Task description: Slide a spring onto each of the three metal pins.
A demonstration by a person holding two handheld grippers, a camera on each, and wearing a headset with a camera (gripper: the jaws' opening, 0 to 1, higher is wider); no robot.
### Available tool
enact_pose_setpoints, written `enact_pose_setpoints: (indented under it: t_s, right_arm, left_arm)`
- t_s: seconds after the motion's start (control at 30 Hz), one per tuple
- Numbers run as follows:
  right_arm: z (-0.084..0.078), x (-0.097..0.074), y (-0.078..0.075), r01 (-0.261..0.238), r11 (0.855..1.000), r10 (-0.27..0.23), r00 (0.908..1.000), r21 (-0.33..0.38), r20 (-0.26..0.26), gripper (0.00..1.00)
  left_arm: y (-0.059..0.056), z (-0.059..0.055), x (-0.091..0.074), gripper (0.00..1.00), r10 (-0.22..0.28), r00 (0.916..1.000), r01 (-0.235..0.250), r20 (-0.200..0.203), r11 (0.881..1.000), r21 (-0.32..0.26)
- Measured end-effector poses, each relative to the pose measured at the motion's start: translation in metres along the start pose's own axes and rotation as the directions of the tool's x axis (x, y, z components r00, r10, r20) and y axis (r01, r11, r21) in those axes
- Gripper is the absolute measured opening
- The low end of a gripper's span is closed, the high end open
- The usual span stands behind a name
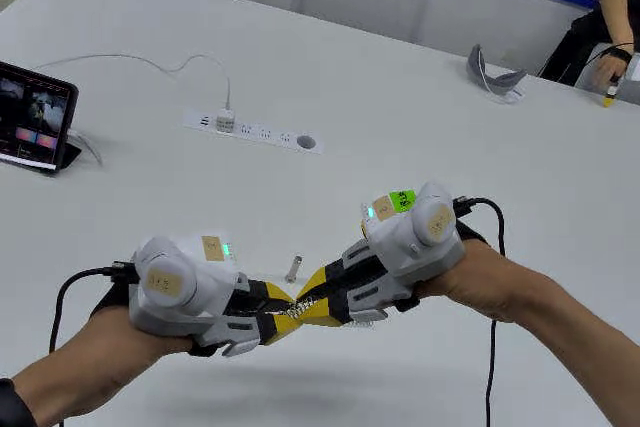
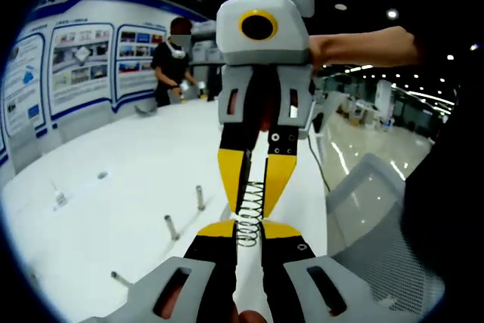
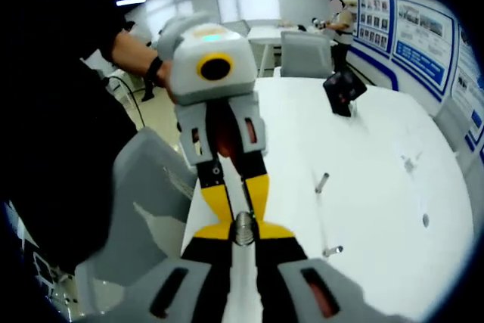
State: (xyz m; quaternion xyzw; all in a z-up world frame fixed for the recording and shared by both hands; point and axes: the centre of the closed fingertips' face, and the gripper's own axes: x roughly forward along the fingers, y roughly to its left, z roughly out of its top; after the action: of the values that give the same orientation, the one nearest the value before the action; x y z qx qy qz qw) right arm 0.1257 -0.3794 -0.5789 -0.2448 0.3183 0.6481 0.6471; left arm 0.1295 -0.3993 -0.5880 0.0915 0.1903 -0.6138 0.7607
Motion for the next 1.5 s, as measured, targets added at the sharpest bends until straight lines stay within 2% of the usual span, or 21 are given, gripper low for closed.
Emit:
enact_pose_setpoints:
  t_s: [0.27, 0.5, 0.7, 0.87, 1.0, 1.1, 1.27, 1.5]
  right_arm:
    - [0.009, 0.014, -0.010, -0.026, 0.999, 0.026, 0.9996, -0.031, -0.012, 0.12]
    - [0.012, 0.022, -0.021, -0.021, 0.999, 0.021, 0.9997, -0.043, -0.014, 0.12]
    - [0.005, 0.031, -0.030, -0.020, 0.998, 0.017, 0.9987, -0.052, -0.048, 0.12]
    - [0.000, 0.035, -0.039, -0.008, 0.999, 0.004, 0.9977, -0.048, -0.068, 0.12]
    - [-0.001, 0.039, -0.043, -0.015, 0.999, 0.013, 0.9976, -0.037, -0.068, 0.12]
    - [-0.004, 0.042, -0.046, -0.013, 0.999, 0.010, 0.9967, -0.039, -0.080, 0.12]
    - [-0.007, 0.049, -0.058, 0.001, 0.999, -0.004, 0.9957, -0.033, -0.093, 0.12]
    - [-0.005, 0.056, -0.077, 0.019, 0.999, -0.022, 0.9945, -0.030, -0.103, 0.12]
  left_arm:
    - [0.018, -0.015, -0.020, 0.17, 0.070, 0.9975, -0.070, -0.004, 0.996, -0.053]
    - [0.033, -0.038, -0.043, 0.23, 0.150, 0.9880, -0.153, -0.034, 0.983, -0.102]
    - [0.048, -0.056, -0.063, 0.28, 0.222, 0.9727, -0.230, -0.067, 0.964, -0.132]
    - [0.058, -0.063, -0.072, 0.32, 0.270, 0.9589, -0.280, -0.087, 0.949, -0.144]
    - [0.062, -0.066, -0.075, 0.36, 0.290, 0.9521, -0.302, -0.096, 0.941, -0.152]
    - [0.067, -0.068, -0.079, 0.40, 0.312, 0.9441, -0.326, -0.106, 0.932, -0.156]
    - [0.072, -0.074, -0.086, 0.45, 0.337, 0.9338, -0.354, -0.118, 0.919, -0.172]
    - [0.080, -0.086, -0.100, 0.53, 0.379, 0.9143, -0.402, -0.144, 0.893, -0.202]
